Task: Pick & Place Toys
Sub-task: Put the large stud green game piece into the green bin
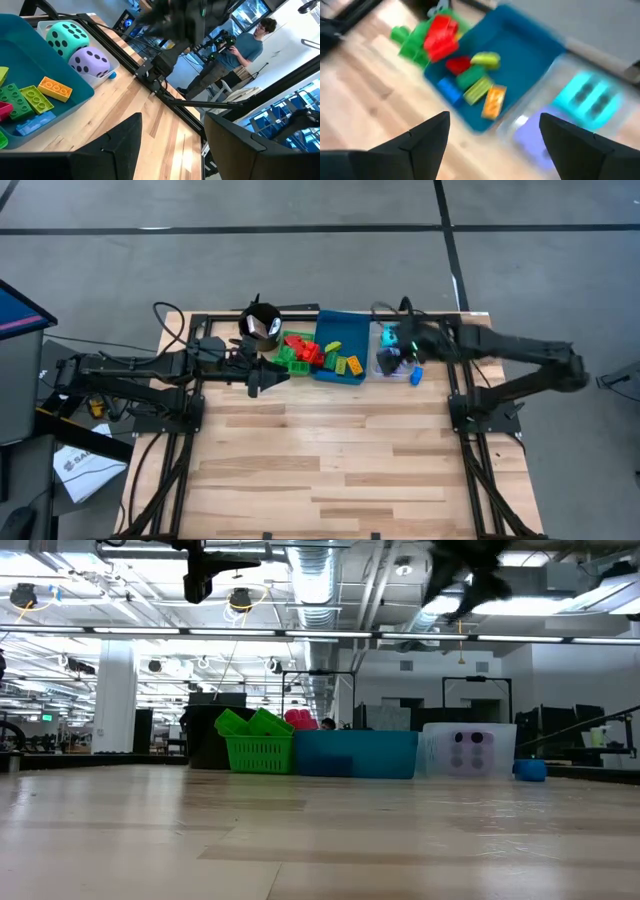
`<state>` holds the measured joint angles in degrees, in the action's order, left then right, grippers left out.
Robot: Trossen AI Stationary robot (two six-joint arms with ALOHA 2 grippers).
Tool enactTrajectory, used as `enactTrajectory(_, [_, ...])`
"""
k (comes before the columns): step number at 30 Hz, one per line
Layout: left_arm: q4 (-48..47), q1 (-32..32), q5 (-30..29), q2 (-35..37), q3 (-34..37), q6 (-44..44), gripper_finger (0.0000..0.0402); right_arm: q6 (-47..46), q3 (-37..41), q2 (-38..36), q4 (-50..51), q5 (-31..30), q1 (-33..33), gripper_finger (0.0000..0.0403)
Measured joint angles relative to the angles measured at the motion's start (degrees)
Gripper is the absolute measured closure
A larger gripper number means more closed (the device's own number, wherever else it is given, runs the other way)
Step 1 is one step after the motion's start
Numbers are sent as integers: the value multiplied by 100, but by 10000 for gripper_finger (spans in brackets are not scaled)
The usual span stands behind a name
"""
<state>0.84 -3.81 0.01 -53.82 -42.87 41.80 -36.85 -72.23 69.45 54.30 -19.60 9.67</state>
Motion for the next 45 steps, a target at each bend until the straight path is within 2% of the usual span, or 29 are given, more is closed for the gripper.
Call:
enactTrajectory(3, [2, 0, 0, 0, 0, 0, 193, -1111, 1248, -832, -497, 9, -575, 101])
enactTrajectory(6, [2, 0, 0, 0, 0, 1, 193, -2120, 2071, -1501, -490, 18, -1186, 101])
enactTrajectory(10, [2, 0, 0, 0, 0, 9, 193, -3074, 2507, -2172, 132, -38, -1730, 101])
enactTrajectory(13, [2, 0, 2, 0, 0, 30, 193, -3514, 2621, -2328, 936, -261, -1977, 101])
enactTrajectory(15, [2, 0, 2, 0, 0, 34, 193, -3725, 2717, -2370, 1298, -303, -2071, 101])
enactTrajectory(20, [2, 0, 0, -2, 0, 44, 193, -4110, 3043, -2351, 1479, -526, -2177, 101])
enactTrajectory(25, [4, 0, -129, 0, 0, 61, 193, -4747, 3640, -2250, 1126, -892, -2207, 101])
enactTrajectory(32, [7, 0, -397, -2, 0, 65, 193, -5169, 3802, -1972, 821, -1519, -2202, 101])
enactTrajectory(45, [10, 0, -515, 0, 0, 66, 193, -5169, 3808, -978, 793, -1382, -1736, 101])
